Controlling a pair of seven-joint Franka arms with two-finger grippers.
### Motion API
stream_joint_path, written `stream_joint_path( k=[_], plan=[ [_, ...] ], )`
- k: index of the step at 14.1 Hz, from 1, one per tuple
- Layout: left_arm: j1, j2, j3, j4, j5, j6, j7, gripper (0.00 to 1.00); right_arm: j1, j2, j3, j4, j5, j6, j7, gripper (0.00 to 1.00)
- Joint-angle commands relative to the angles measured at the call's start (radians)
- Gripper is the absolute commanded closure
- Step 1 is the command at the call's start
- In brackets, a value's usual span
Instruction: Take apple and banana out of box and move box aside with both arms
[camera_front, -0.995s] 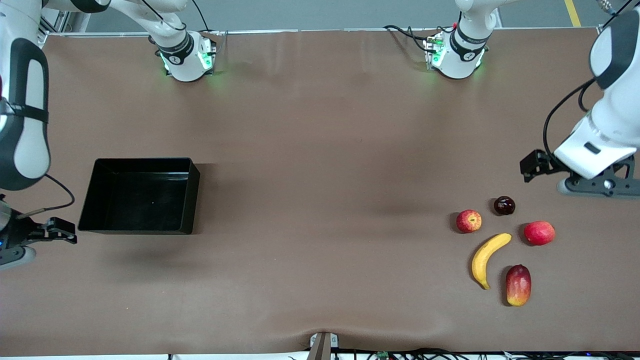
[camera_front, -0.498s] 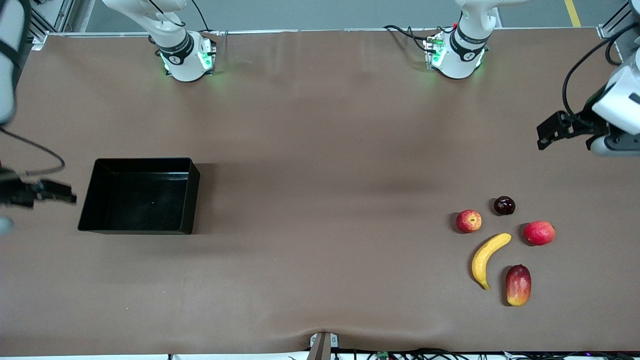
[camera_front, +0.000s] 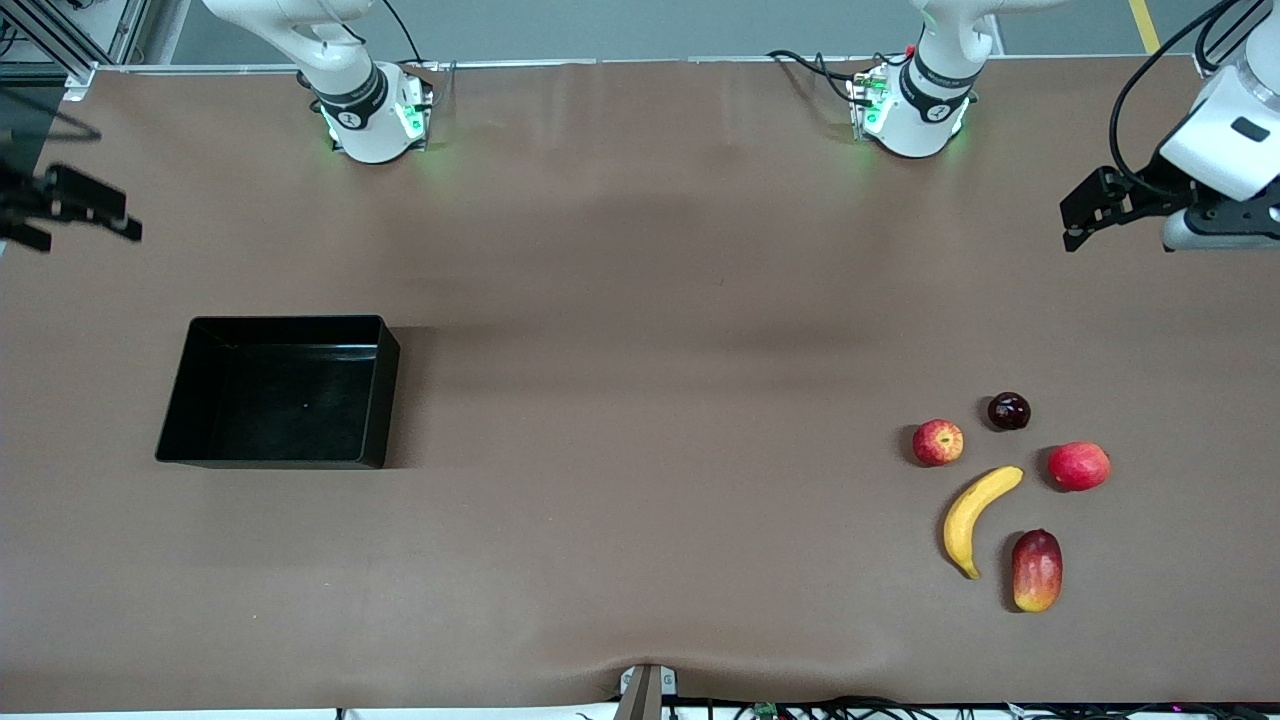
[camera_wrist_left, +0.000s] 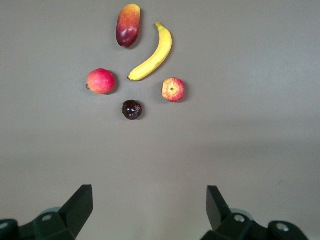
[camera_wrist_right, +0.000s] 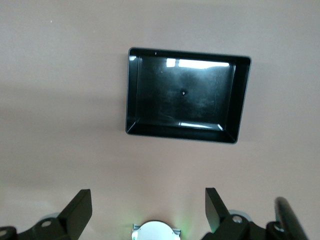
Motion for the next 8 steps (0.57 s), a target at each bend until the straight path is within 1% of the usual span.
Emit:
stream_joint_path(
  k=[1, 4, 6, 8],
  plan=[
    [-0.019, -0.041, 0.016, -0.036, -0.018, 0.006, 0.000, 0.00, 0.002, -0.072, -0.004, -0.094, 0.012, 0.030, 0.018, 0.00],
    [-0.050, -0.038, 0.053, -0.025, -0.021, 0.003, 0.003, 0.00, 0.010, -0.066, -0.001, -0.086, 0.004, 0.054, 0.051, 0.00],
    [-0.050, -0.034, 0.056, -0.019, -0.022, 0.003, 0.005, 0.00, 0.016, -0.063, -0.001, -0.088, -0.014, 0.048, 0.097, 0.00],
    [-0.050, -0.031, 0.058, -0.013, -0.033, 0.001, 0.003, 0.00, 0.008, -0.063, -0.004, -0.088, -0.019, 0.045, 0.099, 0.00]
  ],
)
